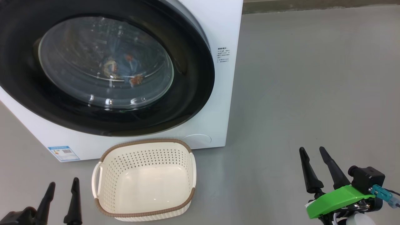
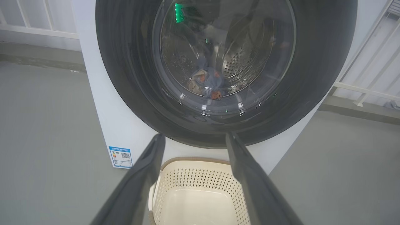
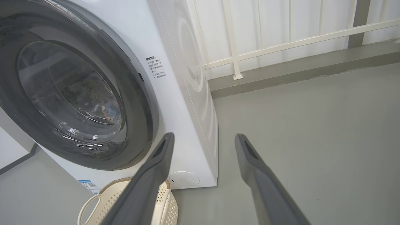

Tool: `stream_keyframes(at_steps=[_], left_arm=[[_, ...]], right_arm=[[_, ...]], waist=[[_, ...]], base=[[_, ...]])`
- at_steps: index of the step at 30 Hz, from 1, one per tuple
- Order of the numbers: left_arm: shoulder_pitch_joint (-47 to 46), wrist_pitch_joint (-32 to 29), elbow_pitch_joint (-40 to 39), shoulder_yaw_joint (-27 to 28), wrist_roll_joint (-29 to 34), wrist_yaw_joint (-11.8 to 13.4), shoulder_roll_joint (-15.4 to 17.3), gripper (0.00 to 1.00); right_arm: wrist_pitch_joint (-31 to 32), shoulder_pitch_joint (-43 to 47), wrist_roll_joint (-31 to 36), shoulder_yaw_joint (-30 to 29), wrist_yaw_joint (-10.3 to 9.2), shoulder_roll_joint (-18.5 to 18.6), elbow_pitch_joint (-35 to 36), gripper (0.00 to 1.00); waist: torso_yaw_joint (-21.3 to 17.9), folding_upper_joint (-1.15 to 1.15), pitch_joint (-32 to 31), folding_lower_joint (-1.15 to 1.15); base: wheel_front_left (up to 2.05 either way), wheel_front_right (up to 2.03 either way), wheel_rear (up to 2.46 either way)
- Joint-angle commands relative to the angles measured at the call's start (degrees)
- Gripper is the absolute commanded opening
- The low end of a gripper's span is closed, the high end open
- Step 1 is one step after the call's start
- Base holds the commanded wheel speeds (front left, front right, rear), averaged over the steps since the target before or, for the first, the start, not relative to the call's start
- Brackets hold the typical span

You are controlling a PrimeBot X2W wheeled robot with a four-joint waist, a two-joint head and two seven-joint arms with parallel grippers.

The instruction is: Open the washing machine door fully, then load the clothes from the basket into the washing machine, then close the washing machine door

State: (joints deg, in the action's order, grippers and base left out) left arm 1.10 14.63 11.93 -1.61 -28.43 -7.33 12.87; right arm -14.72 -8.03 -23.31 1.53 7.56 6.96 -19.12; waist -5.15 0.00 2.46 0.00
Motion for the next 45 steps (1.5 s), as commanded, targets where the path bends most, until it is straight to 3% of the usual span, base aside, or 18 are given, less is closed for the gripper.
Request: stream_keyframes(at_steps=[1,21,22,27,33,45], left_arm=[[-0.92,0.37,-0.87,2.33,0.73,-0.15,1.38,1.00],[-0.46,0.37,-0.81,2.27,0.15,-0.15,1.44,1.00],[0.27,0.00,0.13,0.21,-0.01,0.00,-0.02,0.00],[1.17,-0.18,3.38,-0.89,-0.37,0.01,-3.17,0.00],[0.83,-1.20,3.20,-0.45,-3.43,0.04,-3.49,0.00],[-0.07,-3.20,3.11,0.40,-9.51,0.11,-4.15,0.00]], right_arm=[[-0.28,-0.12,-0.11,1.12,-0.08,0.49,1.63,1.00],[-0.28,0.05,0.13,0.94,-0.08,0.27,1.93,1.00],[0.00,0.00,0.00,-0.37,0.01,-0.04,0.41,0.00],[0.18,1.52,-0.33,-0.31,0.01,-0.99,-3.42,0.00],[1.20,1.55,-3.63,-0.70,0.01,-1.14,-2.98,0.00],[3.21,1.52,-10.21,-1.44,0.00,-1.44,-2.23,0.00]], waist=[[-0.06,0.00,-0.13,0.00],[-0.26,0.00,-0.22,0.00],[-0.26,0.00,-0.22,0.00],[-0.26,0.00,-0.23,0.00],[0.01,0.00,-0.44,0.09],[0.53,0.00,-0.56,0.00]], base=[[0.00,0.00,0.00],[0.00,0.00,0.00],[0.00,0.00,0.00],[0.00,0.00,0.00],[0.00,0.00,0.00],[0.00,0.00,0.00]])
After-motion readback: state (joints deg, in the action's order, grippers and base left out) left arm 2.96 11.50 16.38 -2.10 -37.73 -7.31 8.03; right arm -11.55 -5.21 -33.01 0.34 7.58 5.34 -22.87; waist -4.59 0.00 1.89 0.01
